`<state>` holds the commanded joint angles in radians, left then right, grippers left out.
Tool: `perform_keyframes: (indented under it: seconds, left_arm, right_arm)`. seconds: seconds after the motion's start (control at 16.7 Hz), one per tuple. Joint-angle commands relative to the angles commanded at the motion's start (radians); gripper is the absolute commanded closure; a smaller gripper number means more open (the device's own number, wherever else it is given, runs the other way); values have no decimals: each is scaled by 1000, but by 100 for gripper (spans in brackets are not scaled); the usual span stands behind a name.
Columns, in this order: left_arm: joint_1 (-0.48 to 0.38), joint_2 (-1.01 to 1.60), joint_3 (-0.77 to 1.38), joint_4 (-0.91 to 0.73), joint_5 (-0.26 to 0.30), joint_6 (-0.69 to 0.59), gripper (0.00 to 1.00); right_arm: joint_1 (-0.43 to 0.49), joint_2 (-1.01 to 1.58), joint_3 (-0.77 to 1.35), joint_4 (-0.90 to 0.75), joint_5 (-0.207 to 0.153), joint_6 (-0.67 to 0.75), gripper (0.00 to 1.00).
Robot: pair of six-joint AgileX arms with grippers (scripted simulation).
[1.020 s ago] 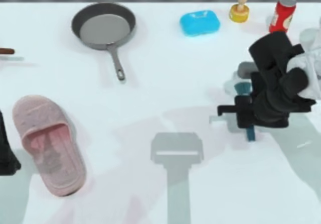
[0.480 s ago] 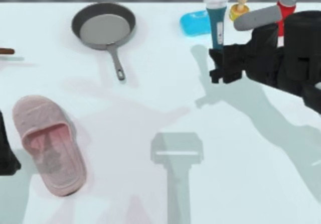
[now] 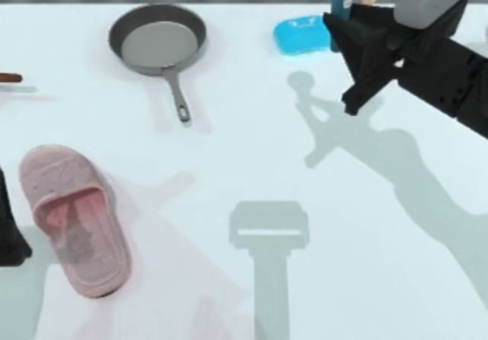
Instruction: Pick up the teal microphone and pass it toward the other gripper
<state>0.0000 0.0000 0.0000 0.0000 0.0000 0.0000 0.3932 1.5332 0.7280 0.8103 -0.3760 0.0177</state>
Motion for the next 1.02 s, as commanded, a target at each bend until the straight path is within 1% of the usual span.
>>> perform_keyframes:
  seconds: [0.24,0.3,0.36,0.48,0.72,0.78,0.84,0.9,1.02]
  left_arm:
    - [0,0,0,0,0,0,0]
    - [0,0,0,0,0,0,0]
    - [0,0,0,0,0,0,0]
    - [0,0,0,0,0,0,0]
    - [0,0,0,0,0,0,0]
    - [0,0,0,0,0,0,0]
    - [0,0,0,0,0,0,0]
    - [0,0,0,0,0,0,0]
    - [0,0,0,0,0,0,0]
  right_arm:
    - [4,3,4,-1,1,2,100]
    - [7,4,4,2,4,3,100]
    - [20,9,4,14,14,3,100]
    - [66,27,1,59,58,6,100]
    - [189,69,-9,179,180,15,100]
    - [212,75,-10,202,204,17,100]
    - [228,79,-11,218,220,18,100]
    - [234,81,-12,225,226,18,100]
    - [234,81,-12,225,226,18,100]
